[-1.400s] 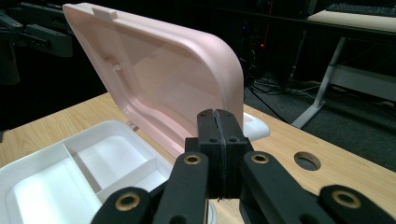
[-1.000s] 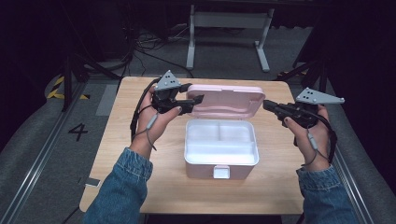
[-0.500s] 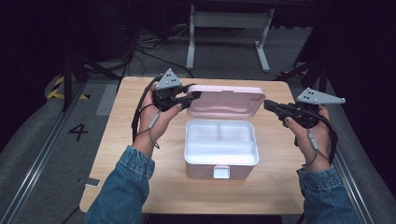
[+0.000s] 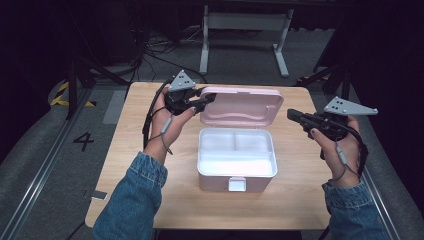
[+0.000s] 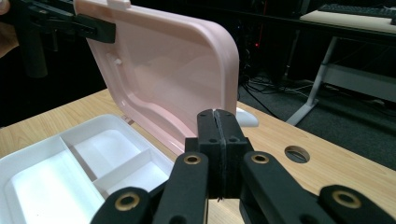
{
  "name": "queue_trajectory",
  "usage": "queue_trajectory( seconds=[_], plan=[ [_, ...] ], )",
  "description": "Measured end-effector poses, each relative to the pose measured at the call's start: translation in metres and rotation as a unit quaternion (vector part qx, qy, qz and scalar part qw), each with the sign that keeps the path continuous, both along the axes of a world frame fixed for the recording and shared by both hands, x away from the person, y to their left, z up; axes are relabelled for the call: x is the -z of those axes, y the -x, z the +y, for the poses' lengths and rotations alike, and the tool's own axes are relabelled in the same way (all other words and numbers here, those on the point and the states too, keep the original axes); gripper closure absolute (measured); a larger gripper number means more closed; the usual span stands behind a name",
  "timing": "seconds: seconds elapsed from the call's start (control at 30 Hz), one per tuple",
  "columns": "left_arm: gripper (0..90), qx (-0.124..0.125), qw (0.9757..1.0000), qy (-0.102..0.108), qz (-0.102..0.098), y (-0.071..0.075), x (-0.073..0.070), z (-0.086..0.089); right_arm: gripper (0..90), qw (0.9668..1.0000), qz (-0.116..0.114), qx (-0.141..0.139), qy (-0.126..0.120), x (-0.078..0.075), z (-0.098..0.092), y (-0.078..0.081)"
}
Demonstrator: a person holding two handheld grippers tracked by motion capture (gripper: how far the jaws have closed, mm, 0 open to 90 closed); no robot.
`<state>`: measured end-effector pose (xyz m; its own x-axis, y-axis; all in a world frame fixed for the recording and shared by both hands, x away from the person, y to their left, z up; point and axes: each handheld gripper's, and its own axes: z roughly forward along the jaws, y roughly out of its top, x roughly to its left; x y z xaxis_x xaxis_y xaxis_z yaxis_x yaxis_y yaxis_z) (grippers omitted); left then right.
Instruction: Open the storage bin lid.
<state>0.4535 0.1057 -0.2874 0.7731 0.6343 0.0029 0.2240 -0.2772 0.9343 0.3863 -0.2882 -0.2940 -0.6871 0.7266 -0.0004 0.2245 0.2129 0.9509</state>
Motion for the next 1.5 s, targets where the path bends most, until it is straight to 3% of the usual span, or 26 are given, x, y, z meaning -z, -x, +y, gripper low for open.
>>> queue_trajectory(
  seconds=[0.43,0.87,1.13,1.5],
  plan=[
    [63.8,-0.037,0.9992,-0.003,0.014,-0.033,0.007,-0.008,90.0,0.9995,0.008,0.031,-0.007,0.012,-0.029,0.012],
    [58.5,-0.053,0.9983,-0.015,0.02,-0.05,0.015,-0.012,88.7,0.9992,0.017,0.036,-0.01,0.021,-0.034,0.013],
    [54.7,-0.06,0.9978,-0.01,0.026,-0.062,0.025,-0.013,88.3,0.9991,0.02,0.037,-0.01,0.023,-0.036,0.014],
    [51.7,-0.063,0.9965,-0.006,0.054,-0.078,0.038,-0.014,88.1,0.999,0.025,0.037,-0.007,0.025,-0.039,0.012]
  ],
)
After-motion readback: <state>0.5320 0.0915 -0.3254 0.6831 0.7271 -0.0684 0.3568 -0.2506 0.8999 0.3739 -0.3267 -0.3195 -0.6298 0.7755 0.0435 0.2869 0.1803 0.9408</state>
